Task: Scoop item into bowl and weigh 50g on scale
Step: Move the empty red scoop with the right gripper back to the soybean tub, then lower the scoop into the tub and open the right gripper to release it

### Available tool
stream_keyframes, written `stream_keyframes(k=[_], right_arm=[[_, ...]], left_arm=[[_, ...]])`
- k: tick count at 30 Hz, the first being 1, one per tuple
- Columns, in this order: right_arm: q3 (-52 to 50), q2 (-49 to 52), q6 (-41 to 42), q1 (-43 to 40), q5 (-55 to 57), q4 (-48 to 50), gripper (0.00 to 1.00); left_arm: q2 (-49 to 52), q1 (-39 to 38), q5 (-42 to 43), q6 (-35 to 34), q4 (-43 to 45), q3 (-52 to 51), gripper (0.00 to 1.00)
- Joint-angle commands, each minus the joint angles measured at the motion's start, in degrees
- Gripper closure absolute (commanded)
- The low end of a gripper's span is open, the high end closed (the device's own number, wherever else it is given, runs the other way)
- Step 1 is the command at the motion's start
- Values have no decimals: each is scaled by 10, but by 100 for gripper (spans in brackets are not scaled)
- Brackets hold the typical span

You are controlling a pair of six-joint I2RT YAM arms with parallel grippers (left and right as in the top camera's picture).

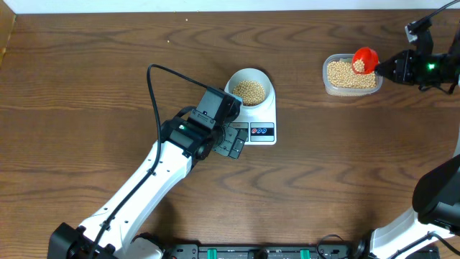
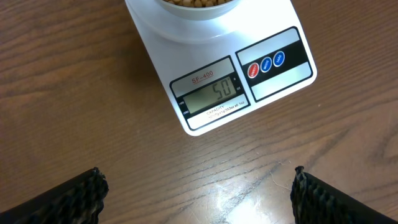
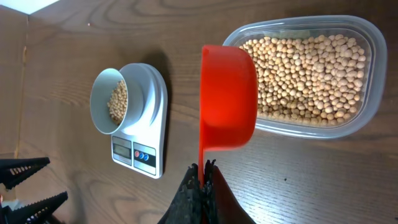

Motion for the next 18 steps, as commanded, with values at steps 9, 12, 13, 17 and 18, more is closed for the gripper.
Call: stream_keyframes(k=[9,12,13,17,18], right_arm=[[10,-11,32,64,164,70,98],[10,-11,32,93,254,69,99],[10,-11,32,102,284,67,99],[10,-11,17,123,375,80,99],[10,-11,13,127,394,83,99]], left_arm=[[5,2,-1,-3,-2,-3,4],[5,2,-1,-3,-2,-3,4],[5,2,-1,-3,-2,-3,4],[5,2,-1,-3,-2,-3,4],[5,2,-1,-3,-2,-3,4]])
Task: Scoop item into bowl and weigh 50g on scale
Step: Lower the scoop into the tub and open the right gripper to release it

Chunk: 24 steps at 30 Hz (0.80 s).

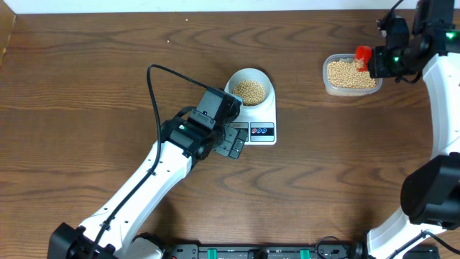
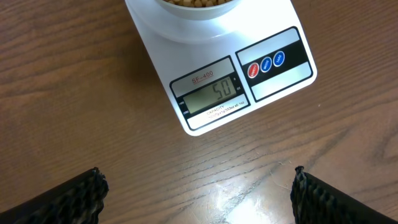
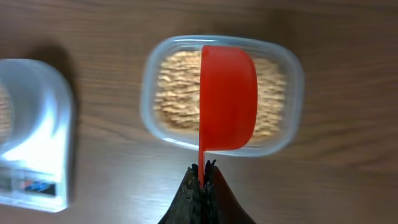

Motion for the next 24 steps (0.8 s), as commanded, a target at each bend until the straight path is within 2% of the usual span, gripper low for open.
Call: stream_keyframes(k=[1,9,16,21,24], right_arm=[[10,-11,-15,14,113,10,99],[10,-11,-55,26,162,5,99],[10,-11,-103,70,259,19,99],[10,-11,-97,71,252,20,99],[10,-11,-28,66,184,22,99]], left_arm=[[5,2,-2,-3,-2,-3,4],[5,2,-2,-3,-2,-3,4],[5,2,-2,-3,-2,-3,4],[5,2,-2,-3,-2,-3,4],[5,2,-2,-3,-2,-3,4]])
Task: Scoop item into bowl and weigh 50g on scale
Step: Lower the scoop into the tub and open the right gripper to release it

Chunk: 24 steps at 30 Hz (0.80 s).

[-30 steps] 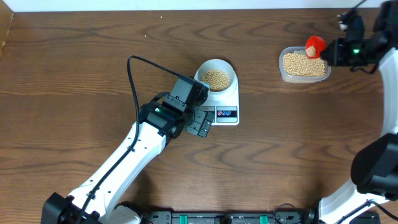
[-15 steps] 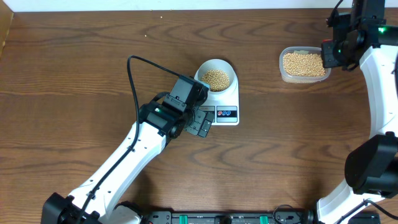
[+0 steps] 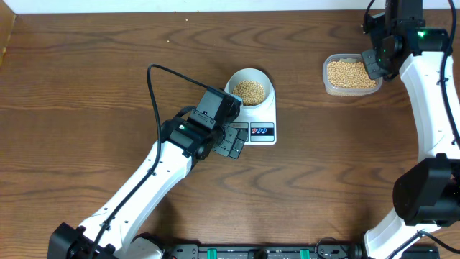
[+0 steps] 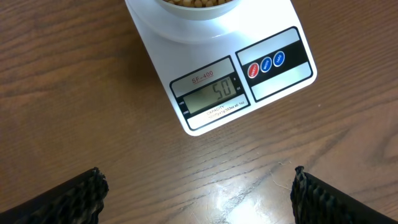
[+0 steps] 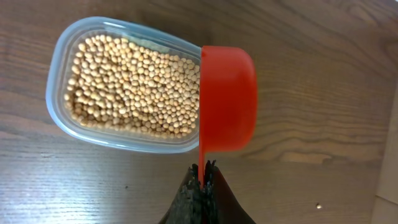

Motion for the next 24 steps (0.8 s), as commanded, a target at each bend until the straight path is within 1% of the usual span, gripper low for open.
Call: stream_keyframes(k=[1,4,5,7,9,12,13,15,17,18,22,24], right_arm=[[10,-11,89,-7,-92,0,99],[7,-11,207,-21,-203,2,99],[2,-11,269,-26,-227,5,99],[-2,-11,350,-29,-226,5,99],[-20,-11,496,-29,-226,16,98],[-51,-11,613,-26,-226,35,95],[-66,-11,664,-25,-226,35,94],[-88,-11,733,-24,-233,35,94],[-115,-11,770,-18,-233,50,93],[-122,-11,770,-16,-233,59,90],[-127,-11,775,-10,-234,94,73],[-127,-11,775,-9,-249,119,47]], left_arm=[[5,2,-1,-3,-2,-3,4],[5,2,-1,-3,-2,-3,4],[5,2,-1,-3,-2,-3,4],[5,2,-1,-3,-2,-3,4],[5,2,-1,-3,-2,-3,4],[5,2,-1,-3,-2,-3,4],[5,2,-1,-3,-2,-3,4],[5,2,-1,-3,-2,-3,4],[5,2,-1,-3,-2,-3,4],[5,2,-1,-3,-2,-3,4],[5,2,-1,-3,-2,-3,4],[5,2,-1,-3,-2,-3,4]])
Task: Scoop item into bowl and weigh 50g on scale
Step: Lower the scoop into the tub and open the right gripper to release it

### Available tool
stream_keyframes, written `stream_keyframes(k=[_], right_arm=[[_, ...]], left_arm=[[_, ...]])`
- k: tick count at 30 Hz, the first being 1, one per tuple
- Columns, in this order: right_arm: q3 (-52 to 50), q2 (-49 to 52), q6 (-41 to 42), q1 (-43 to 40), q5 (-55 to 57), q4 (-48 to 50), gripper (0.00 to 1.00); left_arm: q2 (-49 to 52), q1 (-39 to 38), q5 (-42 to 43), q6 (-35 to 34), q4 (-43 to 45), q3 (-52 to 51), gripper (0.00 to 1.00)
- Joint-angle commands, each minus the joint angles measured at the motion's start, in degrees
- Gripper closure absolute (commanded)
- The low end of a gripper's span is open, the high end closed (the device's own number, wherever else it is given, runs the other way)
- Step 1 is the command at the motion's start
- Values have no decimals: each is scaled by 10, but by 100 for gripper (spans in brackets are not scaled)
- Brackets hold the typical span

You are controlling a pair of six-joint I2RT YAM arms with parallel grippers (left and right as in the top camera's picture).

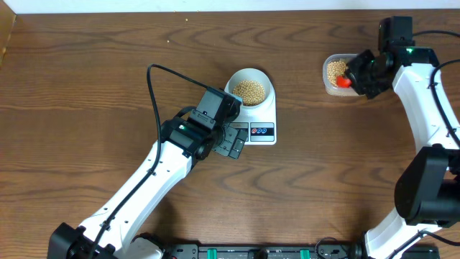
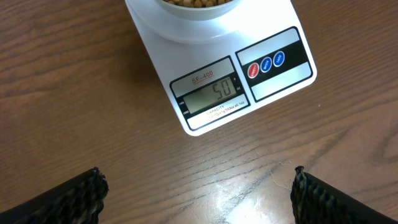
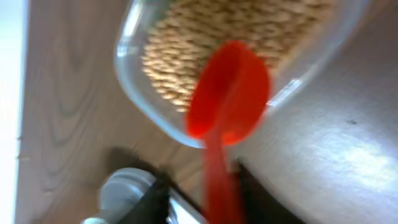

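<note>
The white bowl (image 1: 250,88) of beans sits on the white scale (image 1: 260,132), whose display (image 2: 214,93) reads 50. My left gripper (image 2: 199,196) hangs open just in front of the scale, with nothing between its fingers. At the back right is the clear container (image 1: 332,72) of beans (image 3: 217,31). The red scoop (image 3: 230,93) lies tilted at the container's near rim, its handle running back between my right gripper's (image 3: 205,186) fingers. Those fingers stand apart, with a gap on the handle's left side. The right wrist view is blurred.
The left arm (image 1: 158,180) stretches from the front edge up to the scale. The right arm (image 1: 424,108) comes down the right side. The table's back edge (image 1: 215,11) lies just beyond the container.
My right gripper has swung round to the container's near right side, and its fingers have parted from the scoop handle. The scoop now rests at the container's rim. Left arm and scale unchanged.
The scale read 50 throughout, and the left gripper stayed open in front of it. My right gripper held the scoop over the container, beans still in it at first, then turned above it. Now the scoop sits at the rim with the fingers spread.
</note>
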Motion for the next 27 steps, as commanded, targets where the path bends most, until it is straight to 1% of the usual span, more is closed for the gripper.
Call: stream_keyframes(k=[1,2,3,4,8,13,21,24,27], right_arm=[[-1,-11,29,5,-23,26,36],[-1,-11,30,6,-26,28,25],[-1,-11,30,6,-34,28,5],[-1,-11,29,6,-39,28,1],[1,-34,22,6,-49,12,1],[1,-95,-31,6,-38,7,1],[1,-165,-64,8,-21,-61,1],[1,-179,-86,12,-20,-67,1],[1,-206,-95,20,5,-74,1]], left_arm=[[5,2,-2,-3,-2,-3,4],[5,2,-2,-3,-2,-3,4],[5,2,-2,-3,-2,-3,4],[5,2,-2,-3,-2,-3,4],[5,2,-2,-3,-2,-3,4],[5,2,-2,-3,-2,-3,4],[5,2,-2,-3,-2,-3,4],[5,2,-2,-3,-2,-3,4],[5,2,-2,-3,-2,-3,4]])
